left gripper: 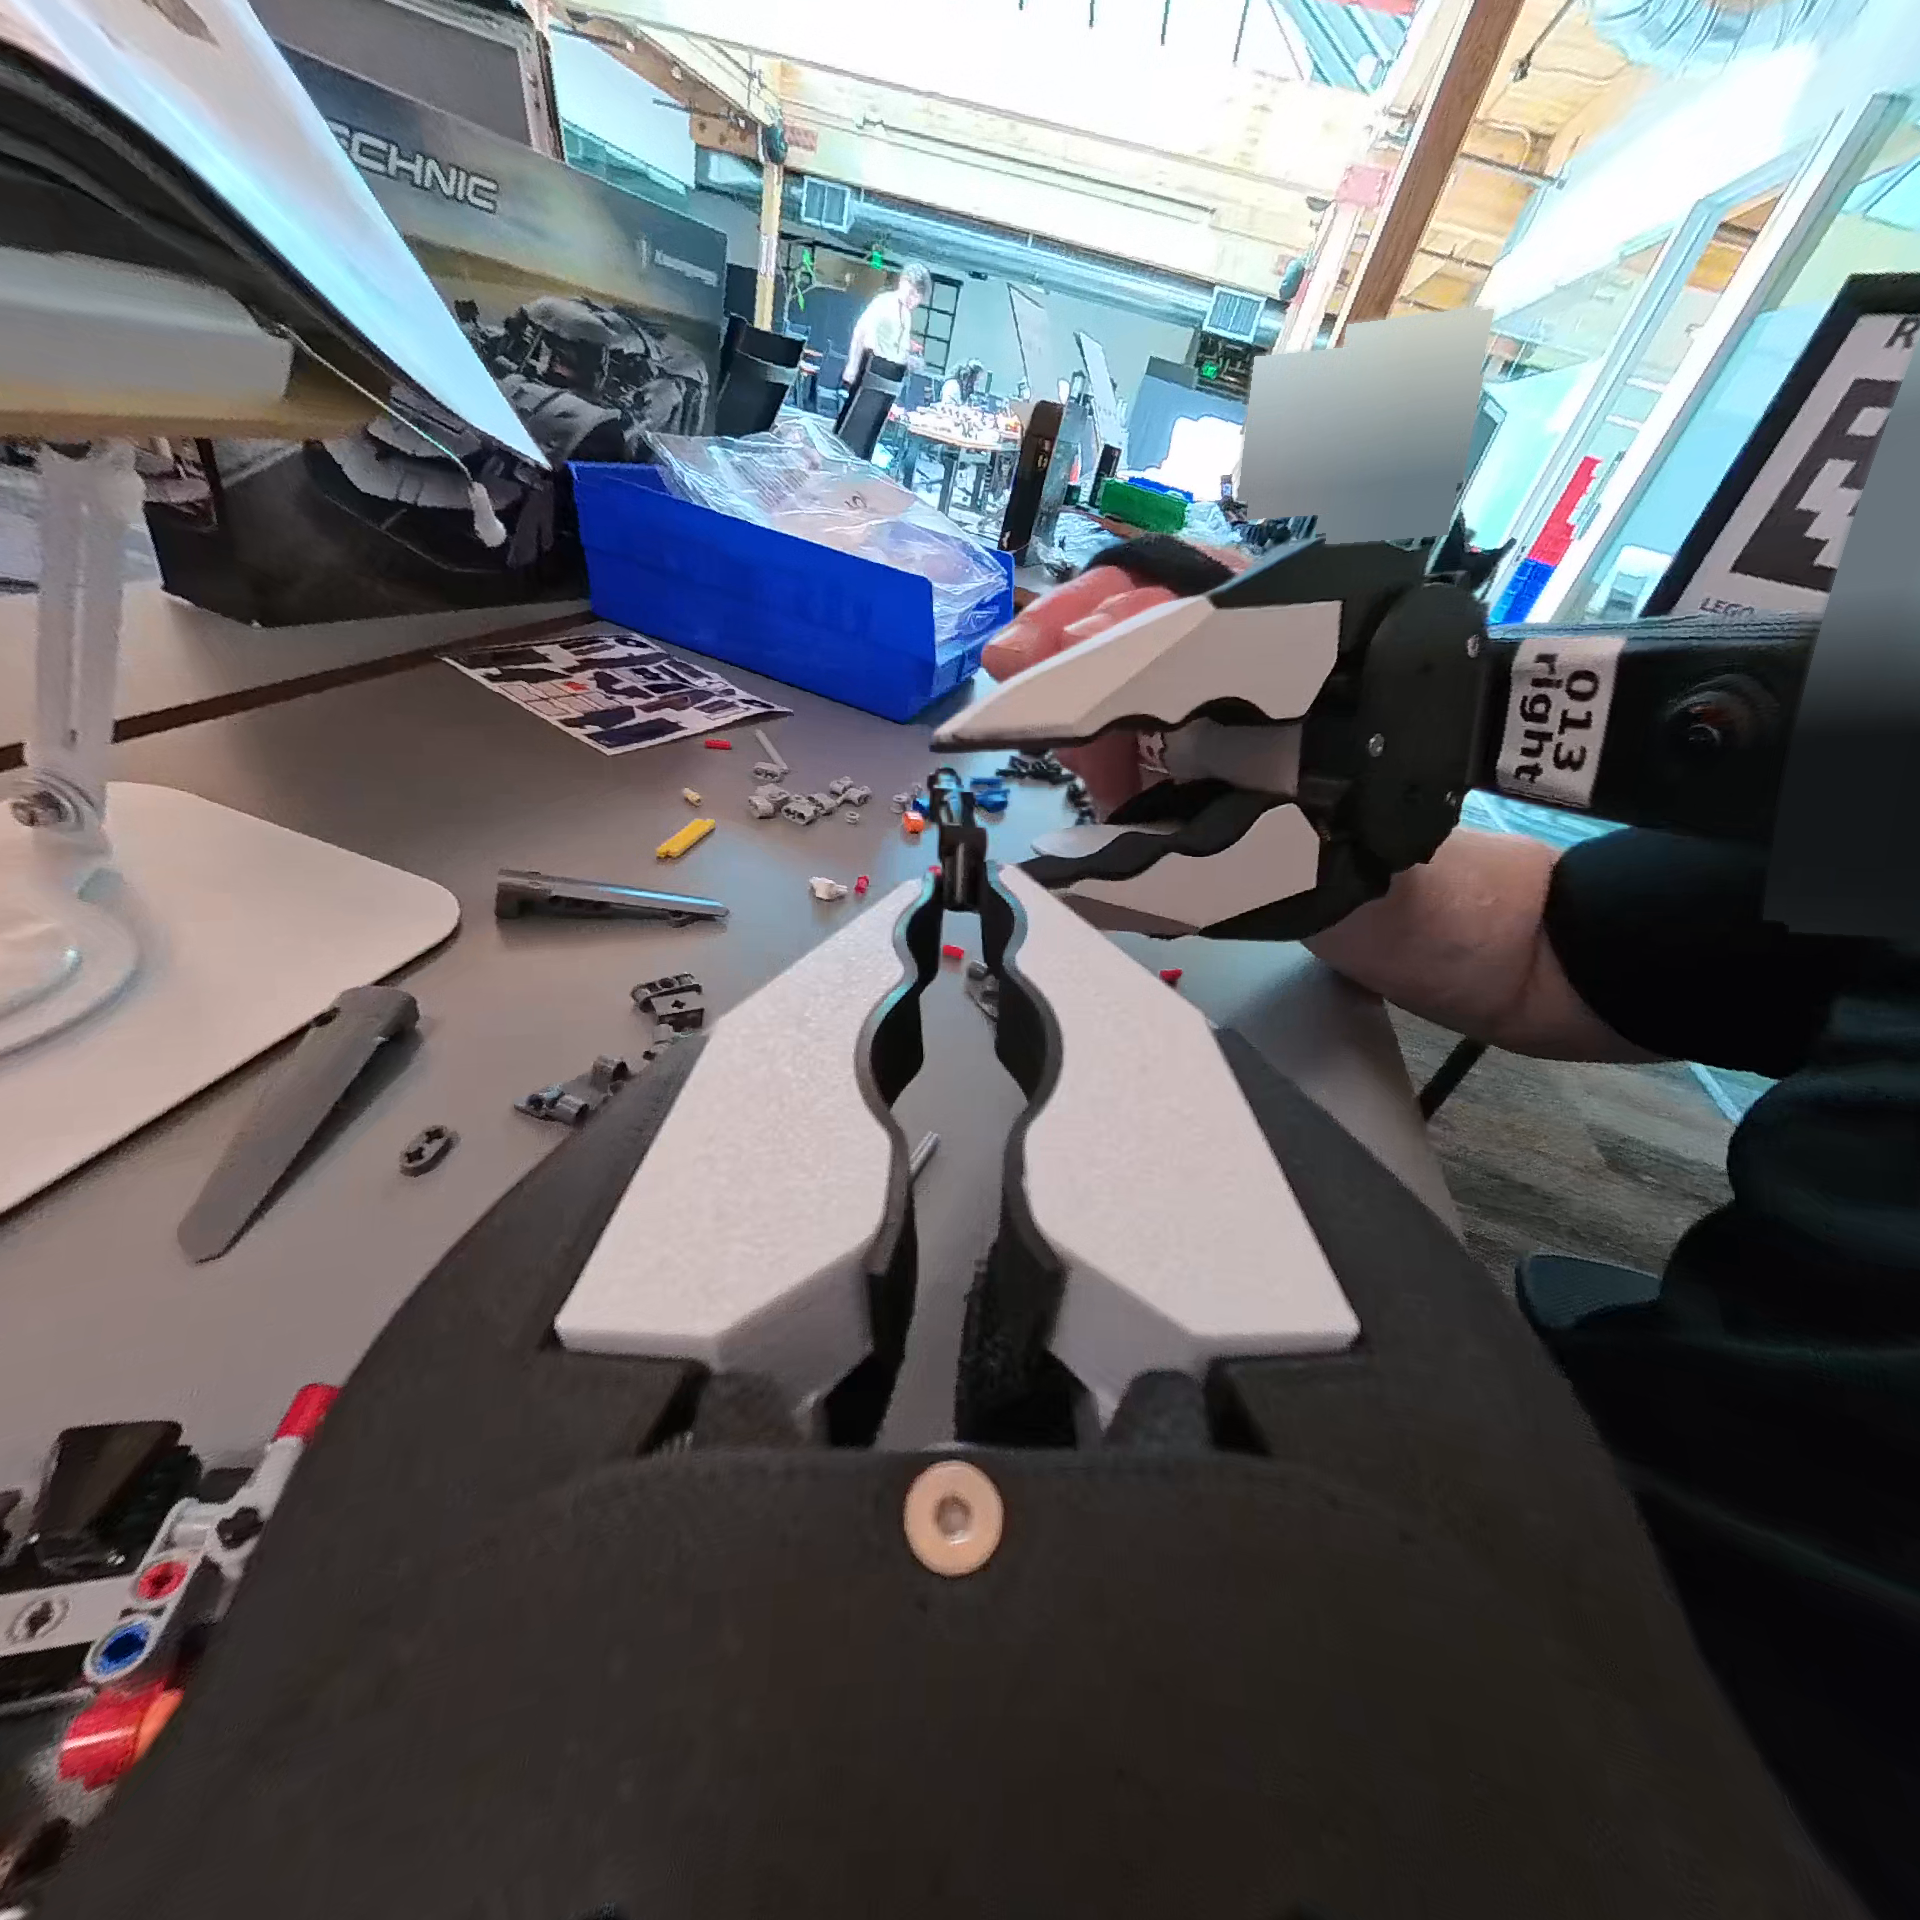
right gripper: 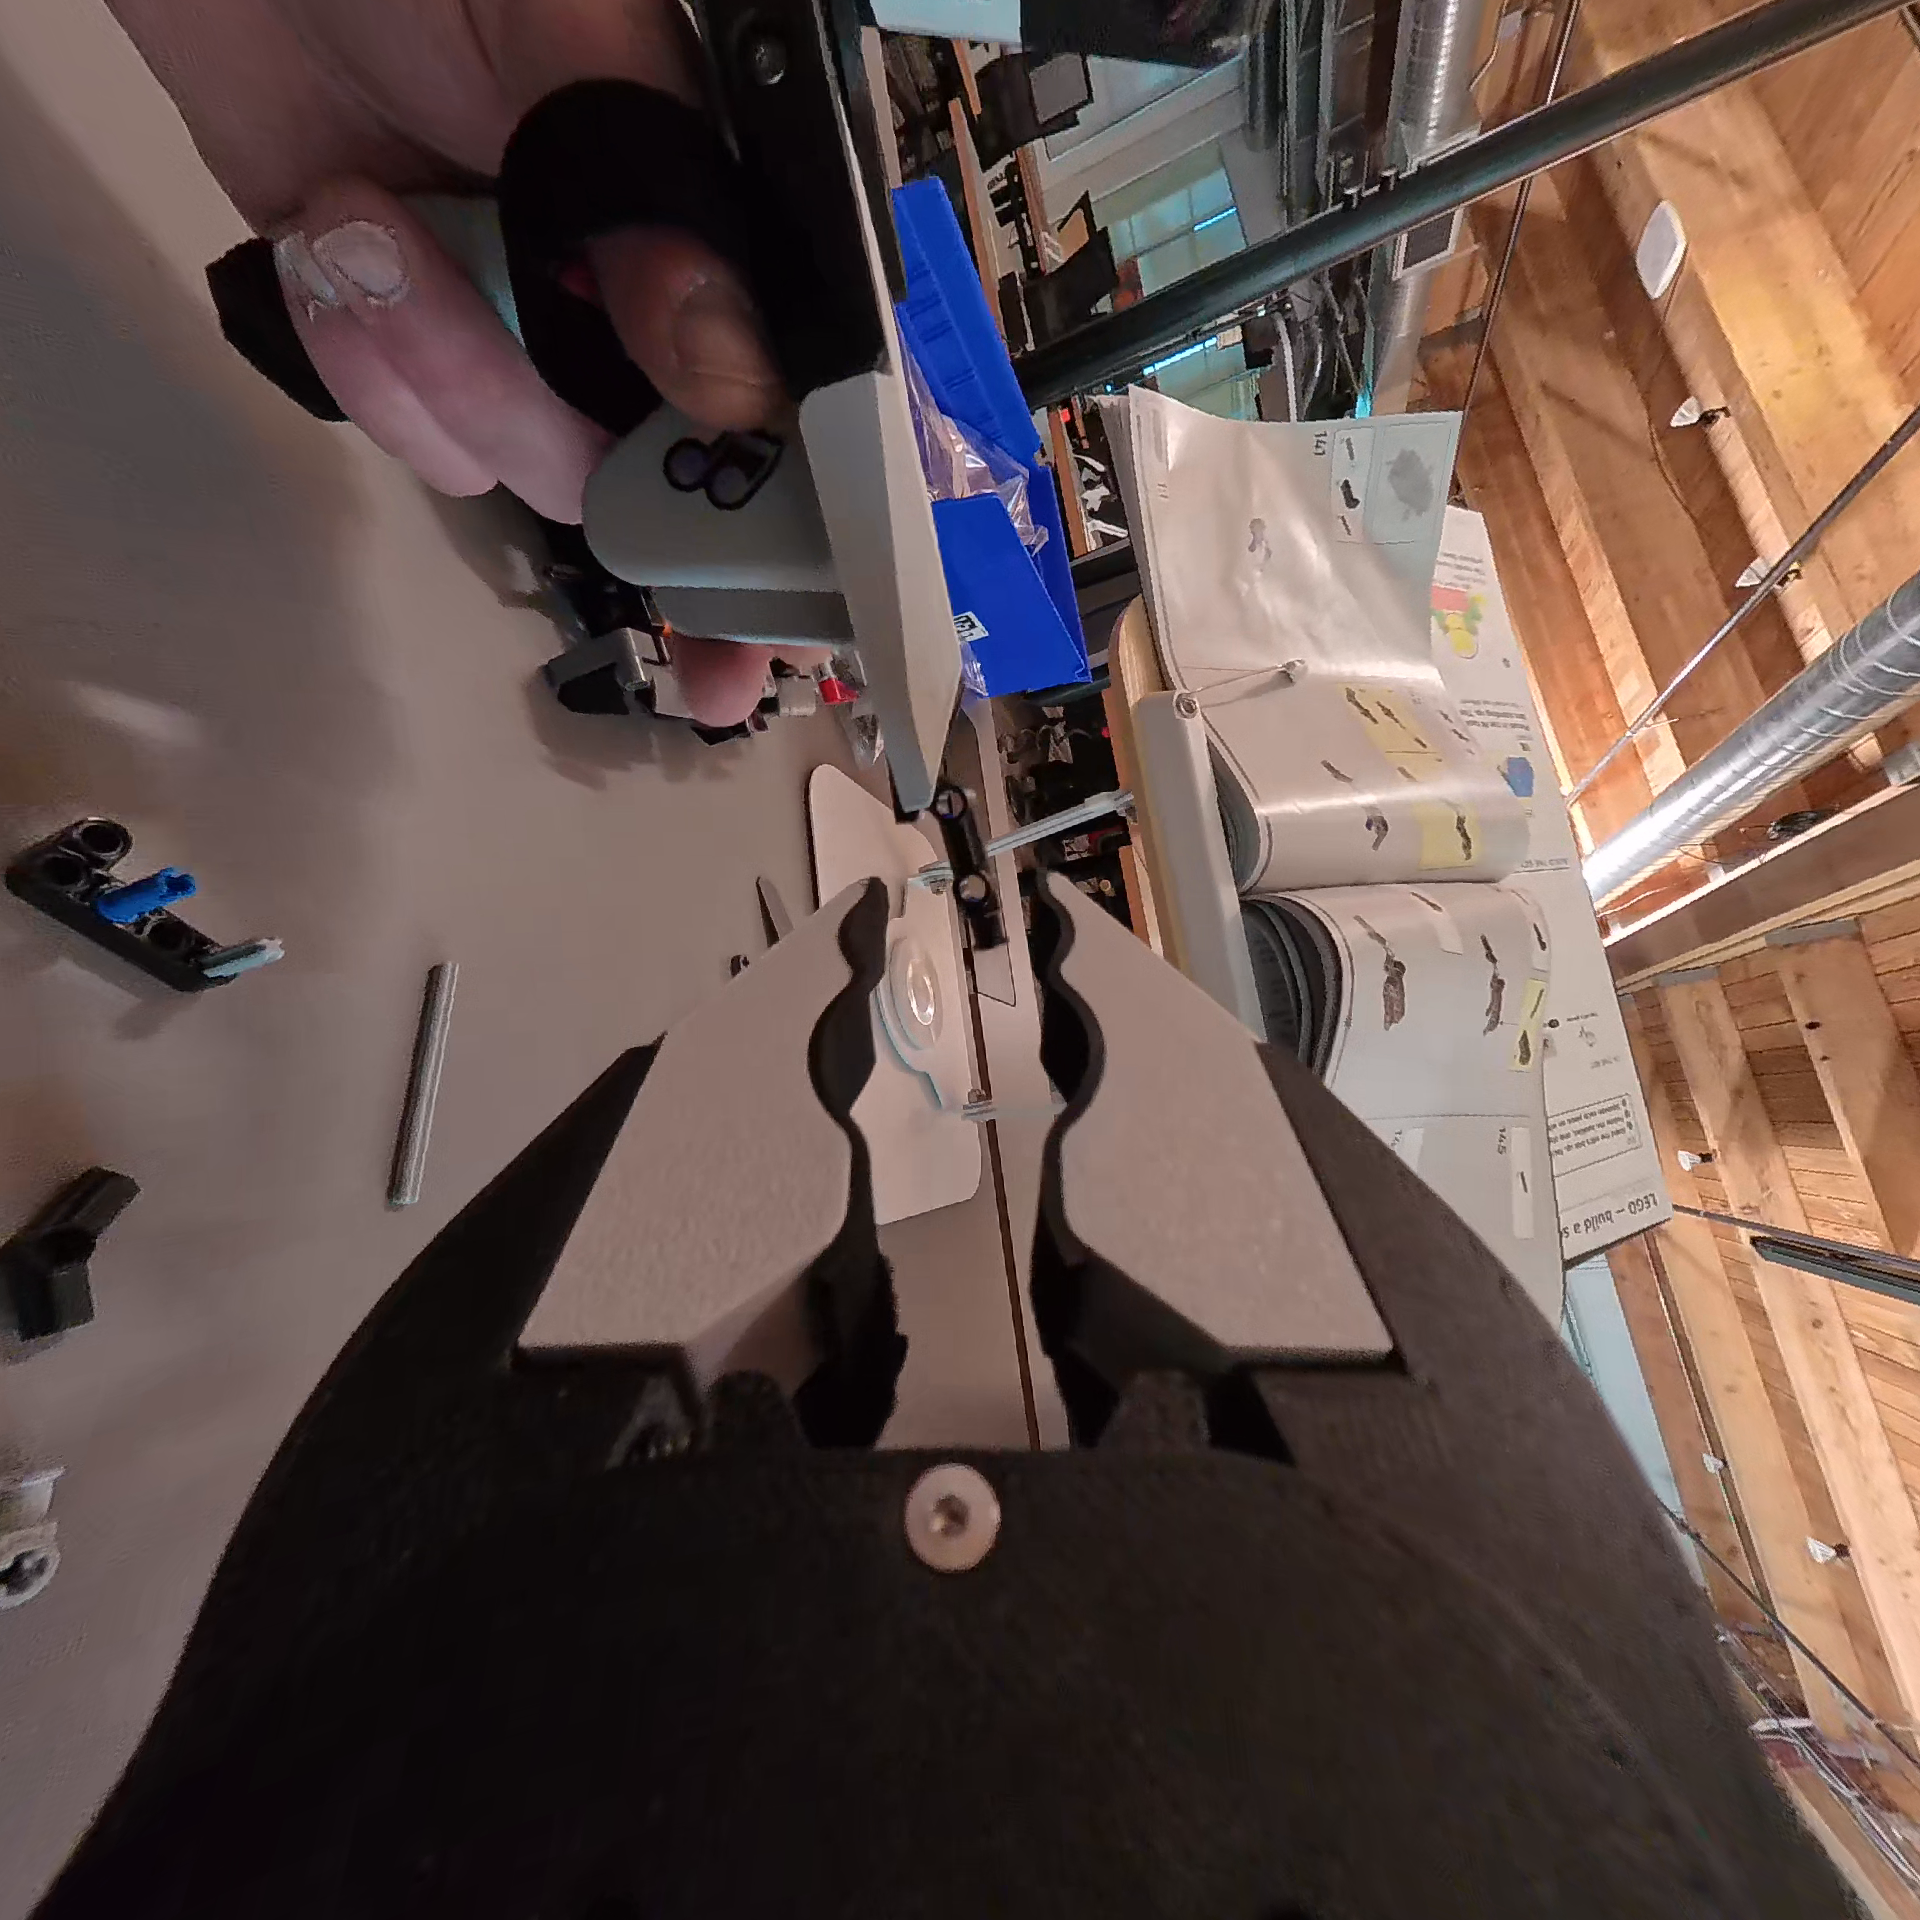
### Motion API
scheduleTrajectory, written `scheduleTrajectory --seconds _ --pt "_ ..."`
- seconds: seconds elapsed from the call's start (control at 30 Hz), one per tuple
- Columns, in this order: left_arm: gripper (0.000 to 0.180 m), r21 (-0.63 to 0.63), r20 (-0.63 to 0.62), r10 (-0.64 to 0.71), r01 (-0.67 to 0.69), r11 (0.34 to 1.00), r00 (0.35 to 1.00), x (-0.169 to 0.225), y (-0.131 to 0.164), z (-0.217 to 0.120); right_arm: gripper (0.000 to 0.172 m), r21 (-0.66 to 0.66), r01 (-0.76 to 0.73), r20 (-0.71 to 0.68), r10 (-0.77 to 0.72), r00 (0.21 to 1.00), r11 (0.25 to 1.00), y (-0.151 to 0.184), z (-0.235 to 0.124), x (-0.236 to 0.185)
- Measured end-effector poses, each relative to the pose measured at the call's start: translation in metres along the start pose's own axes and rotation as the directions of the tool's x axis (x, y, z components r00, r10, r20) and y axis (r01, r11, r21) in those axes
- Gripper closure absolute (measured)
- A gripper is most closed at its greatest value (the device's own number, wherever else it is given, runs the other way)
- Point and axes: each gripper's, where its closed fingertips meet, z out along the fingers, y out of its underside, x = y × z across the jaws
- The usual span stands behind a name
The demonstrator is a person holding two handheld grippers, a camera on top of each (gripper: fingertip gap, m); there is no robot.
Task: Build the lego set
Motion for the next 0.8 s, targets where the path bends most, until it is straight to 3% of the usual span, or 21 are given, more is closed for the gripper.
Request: scheduleTrajectory --seconds 0.23,0.4,0.57,0.8 --pt "0.176 -0.024 -0.057 -0.055 0.053 0.998 0.997 0.007 0.006 0.004 0.166 -0.037 0.064 -0.041 -0.066 0.997 0.997 0.002 0.004 -0.002" --pt "0.176 -0.026 -0.057 -0.091 0.089 0.996 0.994 0.005 0.007 0.005 0.167 -0.058 0.058 -0.022 -0.059 0.998 0.997 0.006 0.005 -0.006" --pt "0.159 -0.042 0.015 0.009 -0.009 0.999 1.000 0.002 0.010 0.007 0.168 -0.067 0.001 -0.028 -0.003 1.000 0.998 0.011 0.004 -0.002" --pt "0.151 -0.069 0.091 0.187 -0.181 0.981 0.978 0.001 0.013 0.011 0.168 -0.079 -0.053 -0.021 0.051 0.998 0.995 0.020 0.002 -0.002"
